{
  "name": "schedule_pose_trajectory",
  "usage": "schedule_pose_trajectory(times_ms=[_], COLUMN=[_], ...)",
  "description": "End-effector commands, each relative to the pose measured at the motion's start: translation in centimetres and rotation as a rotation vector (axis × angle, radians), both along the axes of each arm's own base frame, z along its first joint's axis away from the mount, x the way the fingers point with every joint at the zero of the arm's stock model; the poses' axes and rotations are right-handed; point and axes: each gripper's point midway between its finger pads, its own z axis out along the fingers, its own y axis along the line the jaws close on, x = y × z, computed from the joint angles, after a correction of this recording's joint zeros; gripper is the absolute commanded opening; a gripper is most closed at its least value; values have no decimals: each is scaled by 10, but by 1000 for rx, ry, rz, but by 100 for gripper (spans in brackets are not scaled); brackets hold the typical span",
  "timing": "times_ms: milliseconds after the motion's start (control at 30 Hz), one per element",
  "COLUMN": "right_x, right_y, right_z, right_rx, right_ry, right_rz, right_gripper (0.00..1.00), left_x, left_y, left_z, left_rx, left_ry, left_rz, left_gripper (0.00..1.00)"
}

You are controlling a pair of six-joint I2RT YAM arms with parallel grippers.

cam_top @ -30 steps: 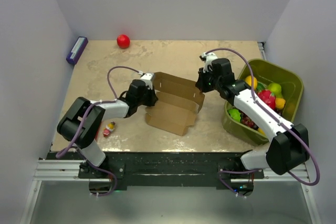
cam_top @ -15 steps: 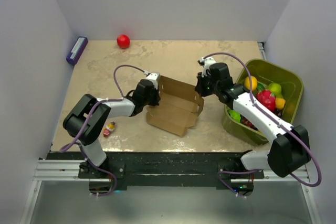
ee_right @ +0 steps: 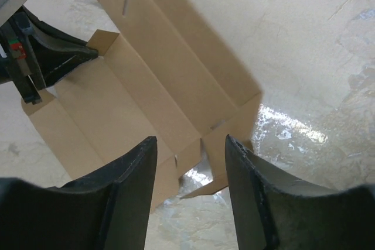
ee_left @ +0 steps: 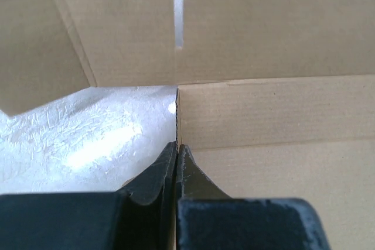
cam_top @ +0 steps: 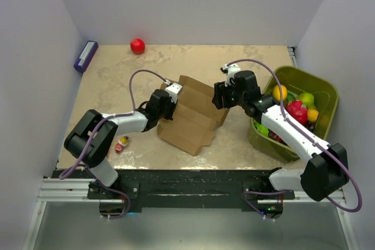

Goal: Fold the paper box

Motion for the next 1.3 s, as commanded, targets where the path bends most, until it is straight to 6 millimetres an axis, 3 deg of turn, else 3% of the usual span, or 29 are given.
schedule_pose_trajectory(times_ms=[0,167,267,300,367,400,467,500,733,967,1000,1033,1067,1133,1267], right_x=[12,30,45,51,57,59,62,59,65,57,57,48,49,42,31], right_y=[3,9,18,21,30,33,41,45,38,46,49,61,56,66,67], right_z=[35,43,41,22,24,10,12,0,-46,-58,-57,-58,-62,-64,-70], right_rx=[0,-30,-35,-60,-31,-40,-32,-29,-107,-162,-181,-201,-252,-300,-373], right_ry=[-114,-185,-189,-142,-132,-93,-86,-40,57,56,39,27,11,-21,-53], right_rz=[31,83,146,173,235,262,315,346,327,314,309,334,298,291,246], right_gripper=[69,86,90,90,90,90,90,91,87,50,38,33,30,19,7], left_x=[-6,-9,-11,-12,-13,-13,-13,-13,-13,-10,-10,-9,-8,-6,-4], left_y=[4,0,-1,-1,-1,0,1,1,0,-1,-1,-3,-4,-4,-5], left_z=[11,18,18,20,21,22,22,23,21,21,19,19,19,17,16], left_rx=[4,-29,-42,-47,-53,-54,-54,-55,-58,-66,-69,-84,-90,-105,-146], left_ry=[-44,-48,-38,-39,-42,-43,-41,-42,-36,-31,-24,-15,-11,1,21], left_rz=[-107,-148,-161,-163,-162,-162,-158,-159,-161,-136,-134,-123,-118,-87,-33], left_gripper=[0,0,0,0,0,0,0,0,0,0,0,0,0,0,0])
